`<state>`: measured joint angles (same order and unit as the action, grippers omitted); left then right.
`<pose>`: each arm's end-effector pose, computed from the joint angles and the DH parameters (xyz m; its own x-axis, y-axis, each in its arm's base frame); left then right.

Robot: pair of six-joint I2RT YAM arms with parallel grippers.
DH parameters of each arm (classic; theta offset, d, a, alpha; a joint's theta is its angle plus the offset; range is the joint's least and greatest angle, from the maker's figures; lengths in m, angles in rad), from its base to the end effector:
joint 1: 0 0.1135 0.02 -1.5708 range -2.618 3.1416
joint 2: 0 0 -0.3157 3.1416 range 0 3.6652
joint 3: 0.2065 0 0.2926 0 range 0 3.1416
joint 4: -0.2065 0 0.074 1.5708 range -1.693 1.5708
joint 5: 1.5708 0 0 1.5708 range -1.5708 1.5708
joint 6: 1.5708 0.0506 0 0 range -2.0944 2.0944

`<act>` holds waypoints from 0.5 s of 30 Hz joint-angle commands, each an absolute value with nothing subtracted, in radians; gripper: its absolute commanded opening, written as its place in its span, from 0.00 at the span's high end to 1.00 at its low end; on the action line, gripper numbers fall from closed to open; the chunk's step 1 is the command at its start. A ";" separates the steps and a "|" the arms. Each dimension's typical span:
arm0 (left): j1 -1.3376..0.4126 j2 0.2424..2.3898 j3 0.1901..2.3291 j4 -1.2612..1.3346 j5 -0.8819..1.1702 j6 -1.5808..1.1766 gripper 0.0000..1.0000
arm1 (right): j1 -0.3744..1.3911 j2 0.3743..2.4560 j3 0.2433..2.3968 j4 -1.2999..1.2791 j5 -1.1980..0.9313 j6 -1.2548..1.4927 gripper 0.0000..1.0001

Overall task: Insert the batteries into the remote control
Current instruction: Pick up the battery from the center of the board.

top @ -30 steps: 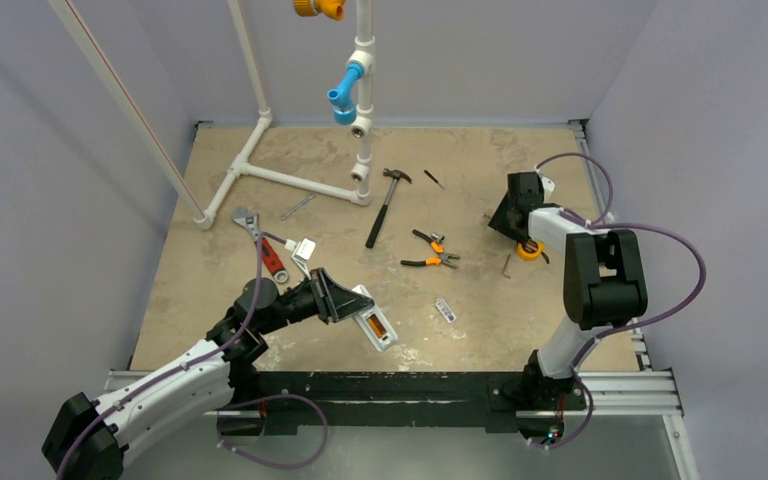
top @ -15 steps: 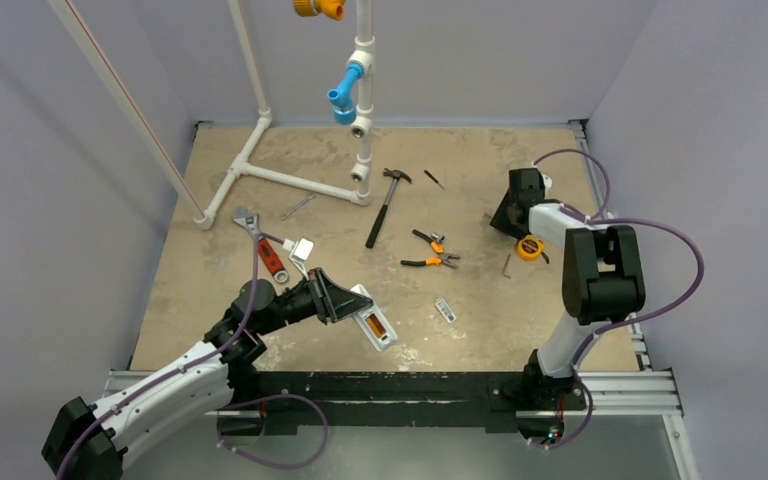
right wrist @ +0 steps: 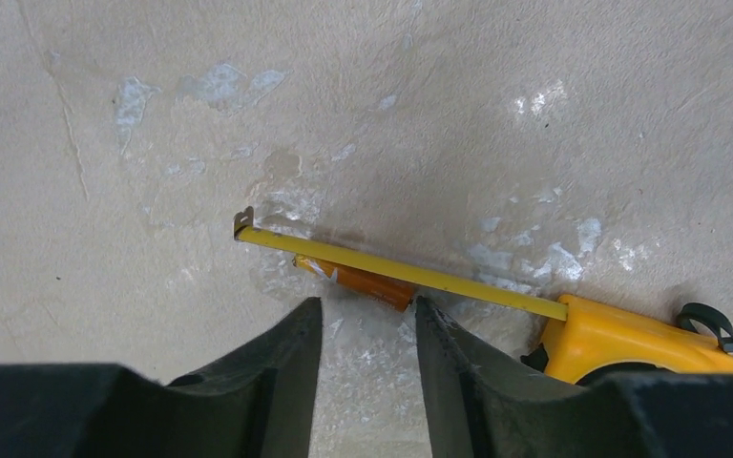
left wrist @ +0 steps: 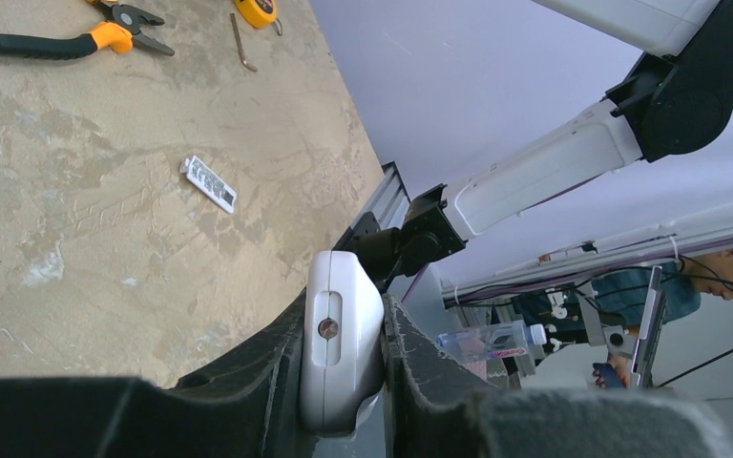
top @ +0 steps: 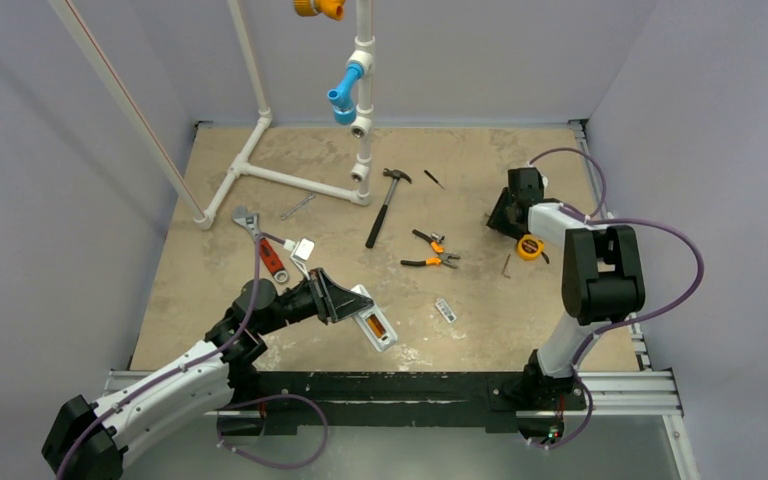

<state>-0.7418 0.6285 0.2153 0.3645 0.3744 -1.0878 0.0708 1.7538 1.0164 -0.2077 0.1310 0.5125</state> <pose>0.1143 -0.1298 0.2332 -0.8120 -0.3738 -0.4481 0.3853 0.2332 -0.8928 0.4020 0.0219 0.1751 -0.7016 0.4376 -0.5623 0.4019 0.8947 0.1949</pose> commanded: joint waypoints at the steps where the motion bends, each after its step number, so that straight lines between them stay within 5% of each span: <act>1: -0.742 0.632 0.241 0.408 0.388 -1.077 1.00 | 0.071 1.749 1.058 -0.285 0.150 0.467 0.56; 15: -0.741 0.613 0.239 0.388 0.387 -1.075 1.00 | 0.069 1.883 1.192 -0.360 0.140 0.342 0.45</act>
<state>-0.7418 0.6292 0.2153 0.3637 0.3748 -1.0878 0.0719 1.8324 1.1450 -0.3252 0.1425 0.4034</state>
